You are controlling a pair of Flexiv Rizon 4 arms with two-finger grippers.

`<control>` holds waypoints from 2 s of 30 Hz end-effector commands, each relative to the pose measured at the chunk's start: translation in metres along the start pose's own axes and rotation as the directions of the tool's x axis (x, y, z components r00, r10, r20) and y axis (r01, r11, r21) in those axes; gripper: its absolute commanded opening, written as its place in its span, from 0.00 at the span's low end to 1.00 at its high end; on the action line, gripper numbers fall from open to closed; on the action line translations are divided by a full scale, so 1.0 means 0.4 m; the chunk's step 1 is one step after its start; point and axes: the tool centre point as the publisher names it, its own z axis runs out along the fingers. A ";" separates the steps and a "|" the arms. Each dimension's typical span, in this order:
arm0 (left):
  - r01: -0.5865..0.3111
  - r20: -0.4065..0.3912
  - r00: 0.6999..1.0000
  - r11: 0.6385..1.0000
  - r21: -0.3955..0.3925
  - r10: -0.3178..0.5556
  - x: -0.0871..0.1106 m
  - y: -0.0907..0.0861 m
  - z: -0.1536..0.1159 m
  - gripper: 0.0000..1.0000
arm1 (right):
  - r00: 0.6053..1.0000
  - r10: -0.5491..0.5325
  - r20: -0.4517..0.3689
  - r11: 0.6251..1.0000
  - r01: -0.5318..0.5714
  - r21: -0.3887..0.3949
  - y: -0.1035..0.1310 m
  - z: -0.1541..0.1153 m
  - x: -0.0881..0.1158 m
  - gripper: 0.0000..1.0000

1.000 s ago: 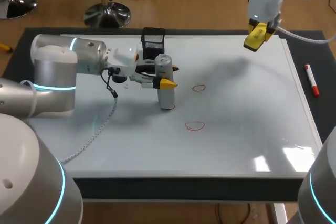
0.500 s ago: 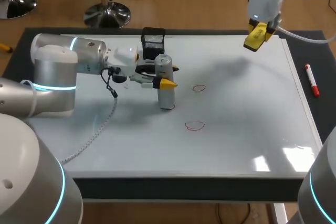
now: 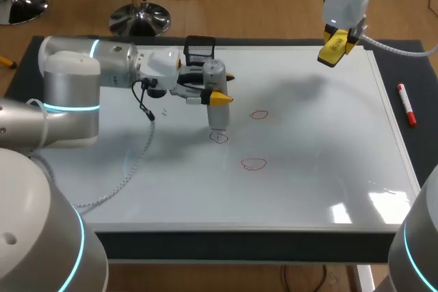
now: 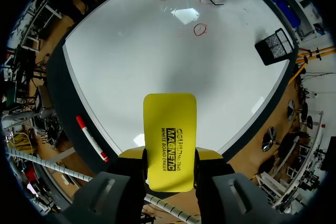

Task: Pick up the inspection probe, press it on each red-marked spot on the whiteboard one by one, put down the probe, pick up the eraser, and wipe off all the red marks.

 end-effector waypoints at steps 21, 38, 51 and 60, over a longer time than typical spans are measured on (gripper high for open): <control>-0.058 0.273 0.958 0.992 -0.115 0.087 -0.165 -0.083 -0.303 0.00 | 1.000 -0.002 -0.003 1.000 0.002 0.002 -0.001 -0.003 0.002 0.00; -0.028 0.407 0.910 0.992 -0.124 0.076 -0.272 -0.040 -0.452 0.00 | 1.000 -0.002 -0.003 1.000 0.002 0.002 -0.001 -0.003 0.002 0.00; -0.001 0.423 0.905 0.994 -0.112 0.049 -0.302 -0.016 -0.467 0.00 | 1.000 -0.002 -0.003 1.000 0.002 0.002 -0.001 -0.003 0.002 0.00; -0.001 0.423 0.905 0.994 -0.112 0.049 -0.302 -0.016 -0.467 0.00 | 1.000 -0.002 -0.003 1.000 0.002 0.002 -0.001 -0.003 0.002 0.00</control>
